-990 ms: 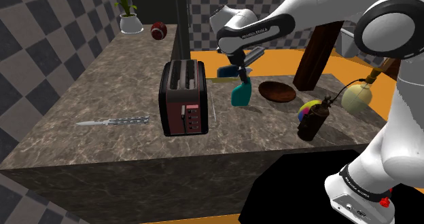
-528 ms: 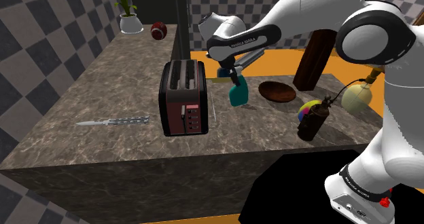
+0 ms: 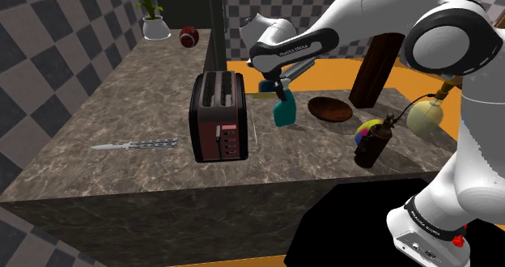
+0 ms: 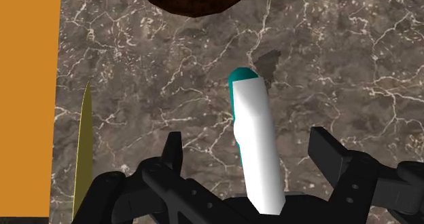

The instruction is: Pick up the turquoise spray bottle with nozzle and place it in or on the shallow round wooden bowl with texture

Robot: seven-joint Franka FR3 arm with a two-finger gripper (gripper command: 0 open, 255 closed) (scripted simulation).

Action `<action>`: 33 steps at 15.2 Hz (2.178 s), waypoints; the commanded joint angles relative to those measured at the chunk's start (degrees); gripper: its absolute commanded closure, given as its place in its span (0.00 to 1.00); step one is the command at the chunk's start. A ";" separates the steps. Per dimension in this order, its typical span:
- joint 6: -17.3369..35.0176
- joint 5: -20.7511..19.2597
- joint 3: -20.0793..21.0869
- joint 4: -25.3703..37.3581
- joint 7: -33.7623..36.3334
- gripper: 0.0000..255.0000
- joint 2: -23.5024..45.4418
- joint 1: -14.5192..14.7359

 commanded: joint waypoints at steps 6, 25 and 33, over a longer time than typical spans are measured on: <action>-1.38 0.22 -0.21 -2.86 -0.93 1.00 1.92 -0.55; -6.08 0.49 0.04 0.66 -2.30 1.00 0.61 -0.22; -10.95 0.64 0.04 4.09 -4.06 1.00 -1.13 0.03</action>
